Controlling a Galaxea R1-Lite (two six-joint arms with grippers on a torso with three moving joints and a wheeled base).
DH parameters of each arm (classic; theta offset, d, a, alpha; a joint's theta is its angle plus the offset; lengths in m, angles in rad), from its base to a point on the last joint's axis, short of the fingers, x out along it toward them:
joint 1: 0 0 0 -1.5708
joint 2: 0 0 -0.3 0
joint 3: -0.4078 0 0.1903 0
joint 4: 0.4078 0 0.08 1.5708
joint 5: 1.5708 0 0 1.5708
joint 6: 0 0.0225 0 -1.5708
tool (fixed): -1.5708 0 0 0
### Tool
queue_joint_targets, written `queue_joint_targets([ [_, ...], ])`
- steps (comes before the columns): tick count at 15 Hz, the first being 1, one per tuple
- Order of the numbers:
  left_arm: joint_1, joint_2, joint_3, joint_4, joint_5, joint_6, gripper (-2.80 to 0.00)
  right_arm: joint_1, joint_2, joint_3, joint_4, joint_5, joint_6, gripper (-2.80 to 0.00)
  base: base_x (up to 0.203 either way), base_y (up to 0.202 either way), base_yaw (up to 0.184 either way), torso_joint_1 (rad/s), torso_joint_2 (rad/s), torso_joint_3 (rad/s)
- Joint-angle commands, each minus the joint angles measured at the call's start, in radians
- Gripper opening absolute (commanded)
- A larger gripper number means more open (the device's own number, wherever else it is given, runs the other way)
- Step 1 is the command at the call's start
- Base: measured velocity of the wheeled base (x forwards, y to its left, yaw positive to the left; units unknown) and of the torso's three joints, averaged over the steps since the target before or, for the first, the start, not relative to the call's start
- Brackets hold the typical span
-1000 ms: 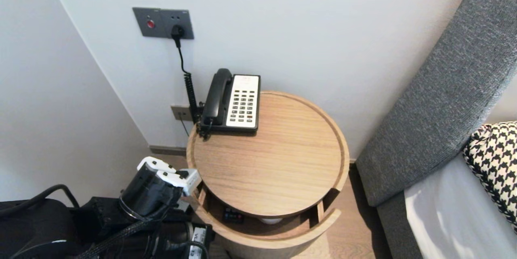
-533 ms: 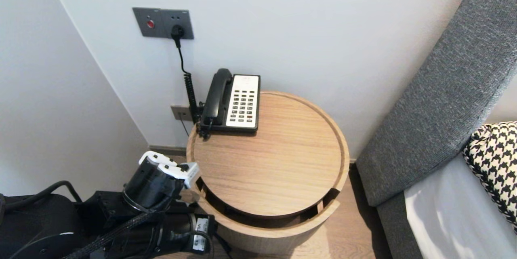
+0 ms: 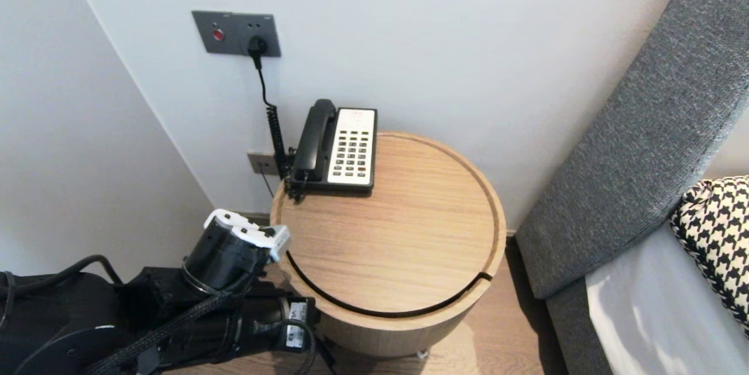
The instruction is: Close the nightstand drawer, then open the nightstand drawer
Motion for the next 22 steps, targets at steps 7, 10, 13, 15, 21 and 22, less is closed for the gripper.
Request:
queue_joint_targets([
  [7,0.004,0.011,-0.004,-0.015,0.0,-0.05,-2.8,0.0,0.0,0.026,-0.001,0.0,0.0,-2.8,0.0,0.0,0.0,0.0,0.0,0.0],
  [10,0.003,-0.005,0.005,-0.016,0.001,-0.049,-2.8,0.0,0.0,0.026,-0.001,0.0,0.0,-2.8,0.0,0.0,0.0,0.0,0.0,0.0],
  [13,0.003,-0.058,0.067,-0.009,0.0,-0.05,-2.8,0.0,0.0,0.026,-0.001,0.0,0.0,-2.8,0.0,0.0,0.0,0.0,0.0,0.0],
  [15,0.008,-0.12,0.144,-0.015,0.0,-0.053,-2.8,0.0,0.0,0.026,-0.001,0.0,0.0,-2.8,0.0,0.0,0.0,0.0,0.0,0.0],
  [21,0.295,-0.449,0.334,0.023,0.012,-0.021,-2.8,0.0,0.0,0.026,-0.001,0.0,0.0,-2.8,0.0,0.0,0.0,0.0,0.0,0.0],
  [22,0.367,-0.508,0.343,0.047,0.014,0.012,-2.8,0.0,0.0,0.026,0.0,0.0,0.0,-2.8,0.0,0.0,0.0,0.0,0.0,0.0],
])
